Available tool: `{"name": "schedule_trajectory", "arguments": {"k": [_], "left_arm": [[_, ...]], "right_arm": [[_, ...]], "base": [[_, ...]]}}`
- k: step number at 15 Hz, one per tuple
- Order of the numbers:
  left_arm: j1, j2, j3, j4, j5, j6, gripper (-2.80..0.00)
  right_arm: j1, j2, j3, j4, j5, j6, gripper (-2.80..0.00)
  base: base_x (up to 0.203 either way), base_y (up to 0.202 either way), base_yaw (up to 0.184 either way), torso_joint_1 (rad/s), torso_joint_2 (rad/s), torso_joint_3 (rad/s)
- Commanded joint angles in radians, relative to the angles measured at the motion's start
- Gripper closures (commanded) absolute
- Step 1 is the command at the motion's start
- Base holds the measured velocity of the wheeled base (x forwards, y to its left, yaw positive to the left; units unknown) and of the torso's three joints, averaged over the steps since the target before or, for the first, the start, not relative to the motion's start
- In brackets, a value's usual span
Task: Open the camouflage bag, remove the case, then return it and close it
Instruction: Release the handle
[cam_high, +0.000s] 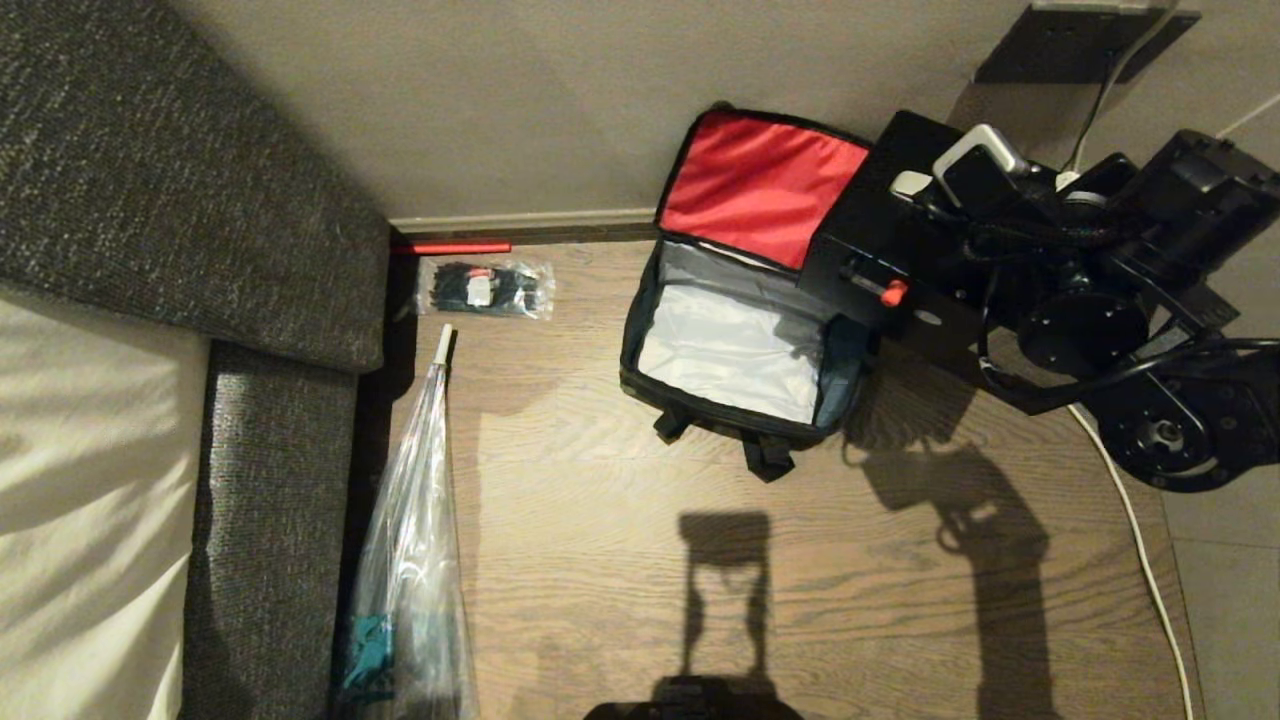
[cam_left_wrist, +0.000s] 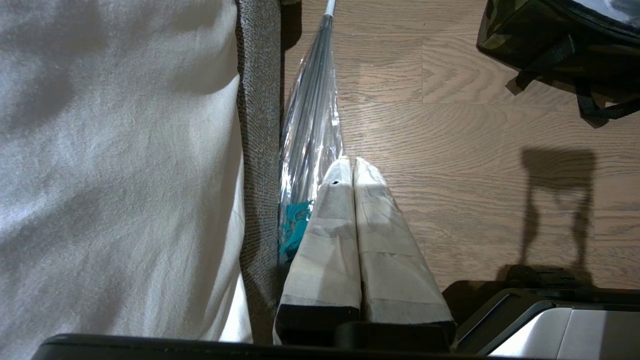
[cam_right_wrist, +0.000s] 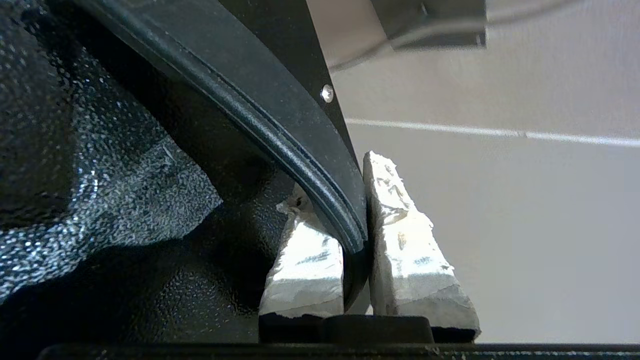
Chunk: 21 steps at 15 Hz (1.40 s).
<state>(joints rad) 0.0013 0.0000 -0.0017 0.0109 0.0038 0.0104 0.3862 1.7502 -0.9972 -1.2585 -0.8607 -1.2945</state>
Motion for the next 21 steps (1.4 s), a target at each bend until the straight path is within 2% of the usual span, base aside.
{"name": "schedule_trajectory", "arguments": {"k": [1,13,21], "left_arm": [[0.000,0.000,0.000,0.000,0.001,0.000,0.00],[0.000,0.000,0.000,0.000,0.001,0.000,0.00],[0.000,0.000,0.000,0.000,0.001,0.000,0.00]], "right_arm": [[-0.039,-0.004,0.006,-0.012,-0.006,-0.004,0.00],[-0.215,0.015,0.034,-0.022,-0.002,0.047,0.00],[-0.322,0.102,0.023,-0.020,-0.001,0.081,0.00]], "base": [[0.000,0.000,0.000,0.000,0.00,0.000],[0.000,0.000,0.000,0.000,0.00,0.000],[0.000,0.000,0.000,0.000,0.00,0.000]]}}
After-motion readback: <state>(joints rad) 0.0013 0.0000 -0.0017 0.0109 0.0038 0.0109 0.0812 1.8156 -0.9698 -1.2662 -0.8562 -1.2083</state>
